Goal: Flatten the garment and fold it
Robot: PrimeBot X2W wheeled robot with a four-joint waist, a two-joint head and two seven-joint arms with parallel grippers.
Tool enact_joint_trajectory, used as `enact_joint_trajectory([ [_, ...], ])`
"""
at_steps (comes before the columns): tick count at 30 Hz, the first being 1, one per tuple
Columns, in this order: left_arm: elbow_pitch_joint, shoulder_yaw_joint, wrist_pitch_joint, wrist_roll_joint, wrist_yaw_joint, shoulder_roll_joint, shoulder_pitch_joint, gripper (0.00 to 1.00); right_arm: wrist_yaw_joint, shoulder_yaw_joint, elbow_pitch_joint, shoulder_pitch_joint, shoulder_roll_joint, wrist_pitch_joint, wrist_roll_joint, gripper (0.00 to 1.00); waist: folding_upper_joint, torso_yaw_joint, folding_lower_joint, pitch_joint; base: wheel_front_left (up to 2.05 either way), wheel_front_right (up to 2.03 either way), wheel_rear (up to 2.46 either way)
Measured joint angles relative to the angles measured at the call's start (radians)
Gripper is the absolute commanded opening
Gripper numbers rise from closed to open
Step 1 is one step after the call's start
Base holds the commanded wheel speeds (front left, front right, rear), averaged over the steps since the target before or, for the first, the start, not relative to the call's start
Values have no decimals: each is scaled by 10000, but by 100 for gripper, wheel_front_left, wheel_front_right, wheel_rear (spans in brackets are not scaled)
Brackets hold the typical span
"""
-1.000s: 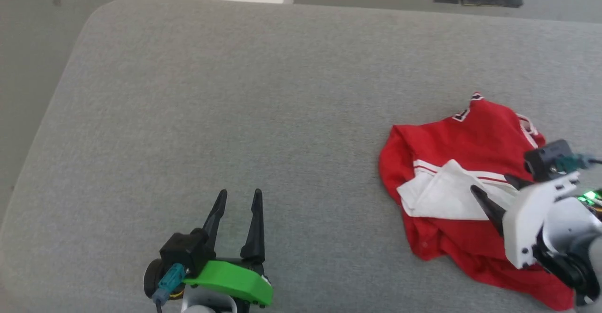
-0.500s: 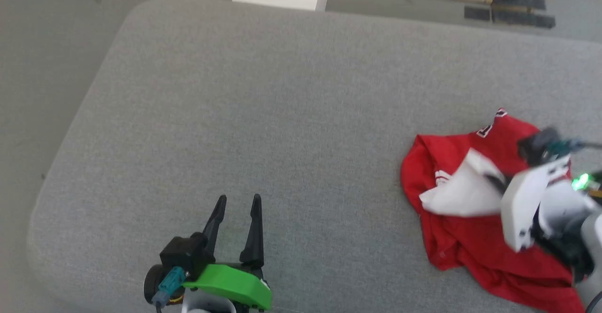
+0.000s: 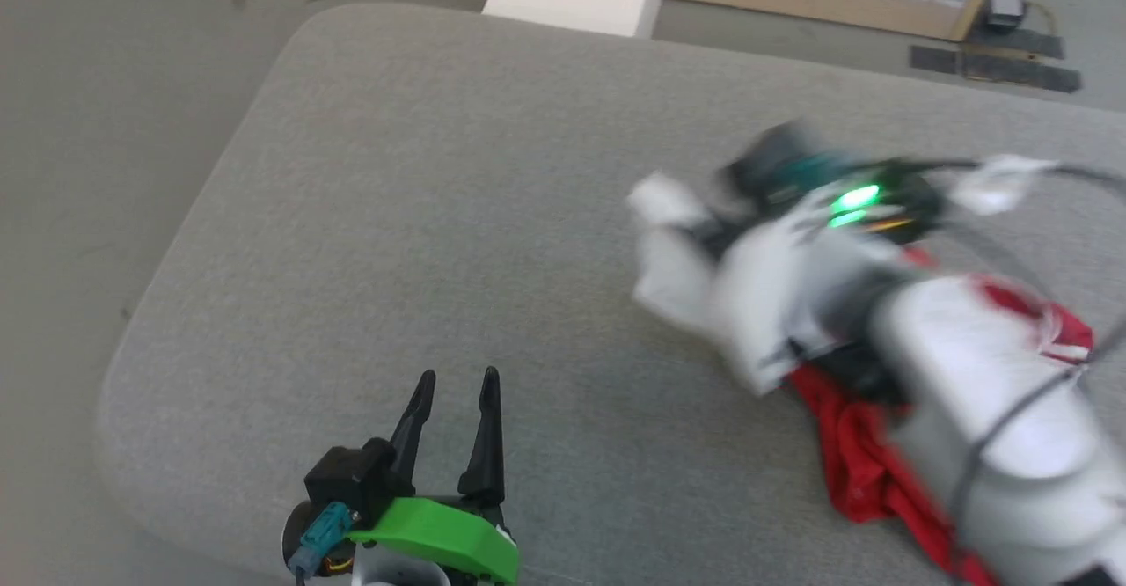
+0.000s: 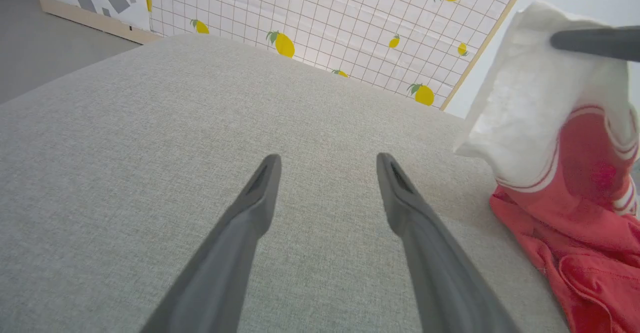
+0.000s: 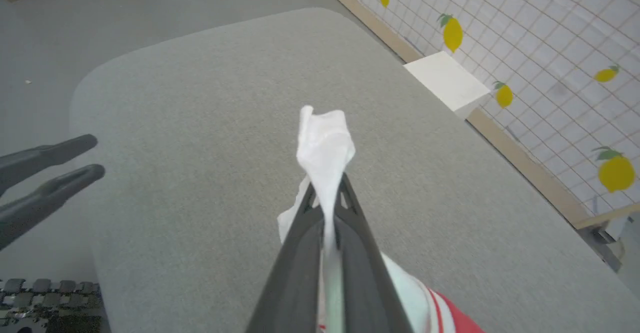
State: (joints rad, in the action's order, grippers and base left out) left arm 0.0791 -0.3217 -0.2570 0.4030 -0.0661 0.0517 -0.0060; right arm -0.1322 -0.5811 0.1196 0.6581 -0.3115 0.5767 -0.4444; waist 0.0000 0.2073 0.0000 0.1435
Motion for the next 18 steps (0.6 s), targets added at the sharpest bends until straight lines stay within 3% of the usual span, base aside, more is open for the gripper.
enact_joint_trajectory([
  [6, 17, -163, 0, 73, -63, 2, -66, 100, -2, -1379, 2314, 173, 1264, -805, -176, 0, 0, 532, 0, 278, 0, 0, 0],
  [7, 35, -209, 0, 107, -63, 2, -114, 100, 0, -1457, 2809, 172, 1375, -913, -163, 8, 0, 638, 0, 328, 0, 0, 0],
  [10, 50, -326, 0, 167, -69, 2, -220, 100, 0, -1567, 4033, 167, 1482, -1101, -92, 100, 0, 926, 0, 458, 0, 0, 0],
  [14, 46, -349, 0, 198, -169, 2, -239, 100, 0, -1557, 4765, 271, 1578, -1699, -2, 100, 0, 1141, 0, 662, 0, 0, 0],
  [18, 86, -199, 0, 190, -203, 2, -232, 100, 0, -1396, 4702, 641, 1707, -2167, -424, 100, 0, 1026, 0, 708, 0, 0, 0],
])
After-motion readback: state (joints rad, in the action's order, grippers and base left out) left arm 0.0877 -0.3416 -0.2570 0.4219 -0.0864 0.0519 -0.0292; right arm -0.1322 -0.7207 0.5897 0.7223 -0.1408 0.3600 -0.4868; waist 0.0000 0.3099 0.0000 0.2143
